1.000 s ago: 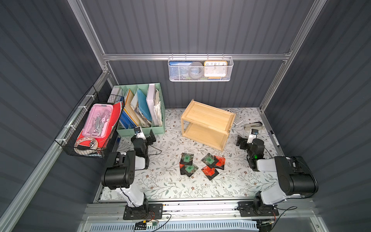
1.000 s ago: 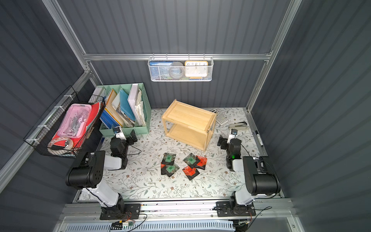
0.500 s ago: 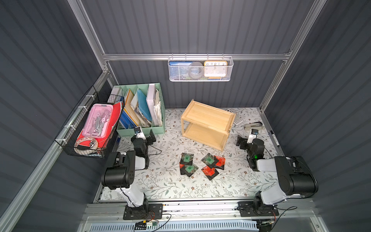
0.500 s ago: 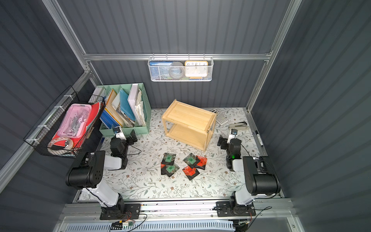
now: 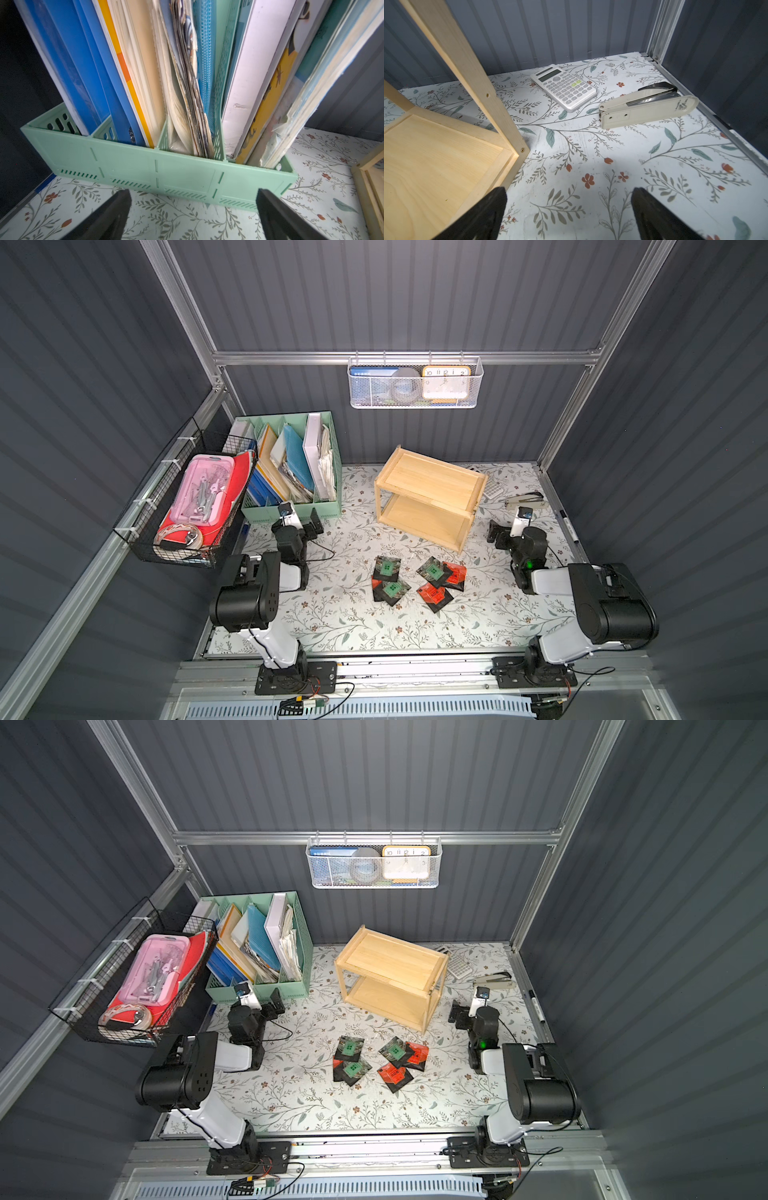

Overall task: Place the tea bags on the shelf by color
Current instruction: Pick up the tea bag from the center of the board.

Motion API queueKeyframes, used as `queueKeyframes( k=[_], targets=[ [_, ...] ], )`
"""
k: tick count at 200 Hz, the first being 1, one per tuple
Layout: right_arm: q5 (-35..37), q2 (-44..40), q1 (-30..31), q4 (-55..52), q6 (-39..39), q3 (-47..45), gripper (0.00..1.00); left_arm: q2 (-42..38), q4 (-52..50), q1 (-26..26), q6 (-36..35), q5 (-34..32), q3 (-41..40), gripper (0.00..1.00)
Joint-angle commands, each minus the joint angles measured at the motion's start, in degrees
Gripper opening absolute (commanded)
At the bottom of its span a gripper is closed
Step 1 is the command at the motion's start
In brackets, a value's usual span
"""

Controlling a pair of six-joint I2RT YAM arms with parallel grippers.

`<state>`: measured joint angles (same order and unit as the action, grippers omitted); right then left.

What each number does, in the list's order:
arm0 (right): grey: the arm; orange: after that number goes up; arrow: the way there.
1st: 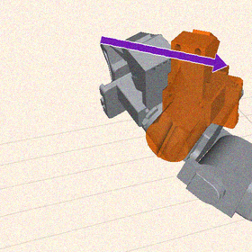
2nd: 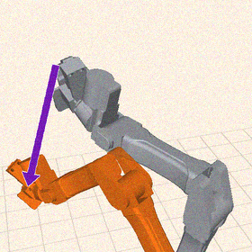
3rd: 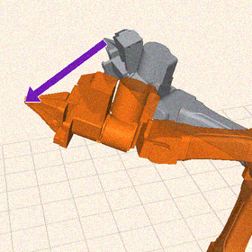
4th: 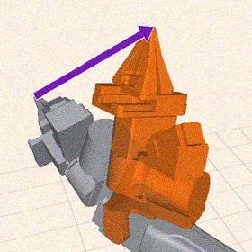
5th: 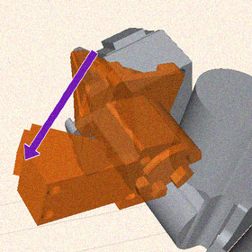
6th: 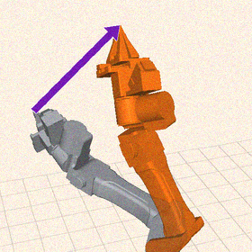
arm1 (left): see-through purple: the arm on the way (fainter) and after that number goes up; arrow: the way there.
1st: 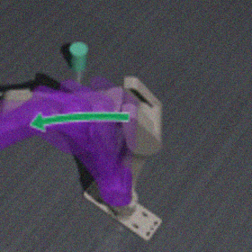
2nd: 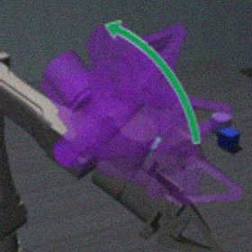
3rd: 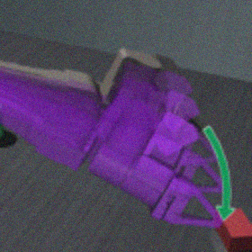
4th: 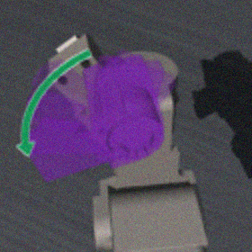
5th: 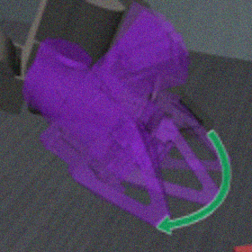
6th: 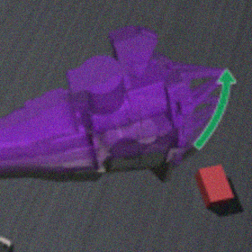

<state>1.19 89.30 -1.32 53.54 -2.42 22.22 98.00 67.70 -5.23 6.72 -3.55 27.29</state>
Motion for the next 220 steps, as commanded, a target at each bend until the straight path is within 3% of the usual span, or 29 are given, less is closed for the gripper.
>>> queueKeyframes(
  k=[1,94,157,202,220],
  targets=[
    [-1.2,0.6,-0.2,0.7,0.7,-0.3,0.99,-0.6,1.5,-0.3,-1.3,1.2,-0.5,1.0],
    [-1.1,0.5,-0.3,0.7,0.4,-0.3,0.99,-0.4,0.4,-0.3,-1.1,1.4,0.4,1.0],
    [0.3,-0.5,-0.3,0.1,-0.3,-0.1,0.99,-0.8,-0.6,-0.3,0.2,-2.1,1.2,1.0],
    [2.6,-12.5,-0.3,-18.3,-2.8,3.9,0.99,-7.8,-28.1,-0.3,4.5,-5.8,12.9,1.0],
    [3.1,-20.5,-0.3,-32.9,-7.3,6.9,0.99,-12.1,-38.9,-0.3,9.6,-4.7,16.8,1.0]
  ],
)
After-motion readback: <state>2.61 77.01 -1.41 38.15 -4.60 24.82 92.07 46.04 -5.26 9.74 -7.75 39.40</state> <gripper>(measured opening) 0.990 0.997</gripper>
